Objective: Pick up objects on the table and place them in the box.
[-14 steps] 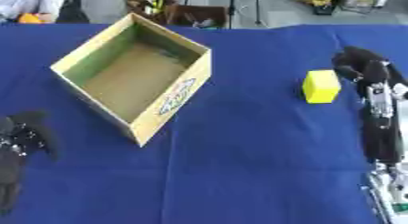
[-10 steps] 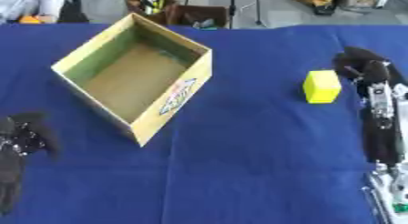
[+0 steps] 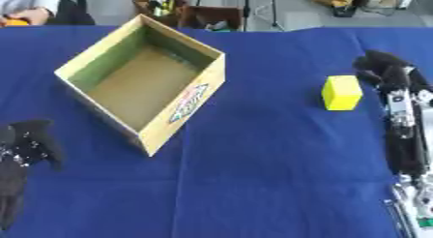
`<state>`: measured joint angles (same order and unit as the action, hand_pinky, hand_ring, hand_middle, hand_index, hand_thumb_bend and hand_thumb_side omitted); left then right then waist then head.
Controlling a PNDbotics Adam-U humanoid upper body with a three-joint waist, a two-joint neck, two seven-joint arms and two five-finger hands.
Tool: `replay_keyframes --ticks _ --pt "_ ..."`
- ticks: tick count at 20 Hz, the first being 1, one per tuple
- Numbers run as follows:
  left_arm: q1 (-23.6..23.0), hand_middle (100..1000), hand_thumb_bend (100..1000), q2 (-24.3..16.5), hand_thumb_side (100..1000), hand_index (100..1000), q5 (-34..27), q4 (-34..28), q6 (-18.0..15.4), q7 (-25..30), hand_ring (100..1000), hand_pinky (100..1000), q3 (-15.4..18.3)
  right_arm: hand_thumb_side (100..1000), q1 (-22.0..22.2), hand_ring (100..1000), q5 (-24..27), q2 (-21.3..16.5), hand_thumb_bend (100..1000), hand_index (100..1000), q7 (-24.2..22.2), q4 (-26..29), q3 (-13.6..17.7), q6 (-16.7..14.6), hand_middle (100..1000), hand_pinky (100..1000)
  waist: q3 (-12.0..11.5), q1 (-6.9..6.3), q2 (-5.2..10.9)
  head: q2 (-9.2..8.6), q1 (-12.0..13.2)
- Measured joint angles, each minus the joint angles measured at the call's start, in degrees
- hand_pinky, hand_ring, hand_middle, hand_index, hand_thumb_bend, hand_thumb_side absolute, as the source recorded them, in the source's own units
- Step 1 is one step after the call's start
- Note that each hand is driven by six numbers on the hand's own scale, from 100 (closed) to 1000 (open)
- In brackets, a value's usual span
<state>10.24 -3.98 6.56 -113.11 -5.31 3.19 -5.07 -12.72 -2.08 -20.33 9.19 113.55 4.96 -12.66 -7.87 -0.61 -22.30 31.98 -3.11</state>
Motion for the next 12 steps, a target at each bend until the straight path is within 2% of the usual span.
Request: replay_keyframes --ticks 8,12 --pt "-0.17 439 100 -0.07 1000 719 0.06 0.27 -0.01 0.02 431 323 0.00 622 0.19 878 -6.34 -9.96 100 885 -4.55 0.00 3.05 1.71 769 823 -0.28 0.50 0.14 0.12 -0.31" --pt "-0.24 439 100 -0.11 1000 719 0.06 0.32 -0.04 0.05 431 322 0.00 602 0.32 872 -9.68 -15.28 100 888 -7.84 0.00 3.88 2.55 779 809 -0.32 0.49 0.50 0.14 -0.34"
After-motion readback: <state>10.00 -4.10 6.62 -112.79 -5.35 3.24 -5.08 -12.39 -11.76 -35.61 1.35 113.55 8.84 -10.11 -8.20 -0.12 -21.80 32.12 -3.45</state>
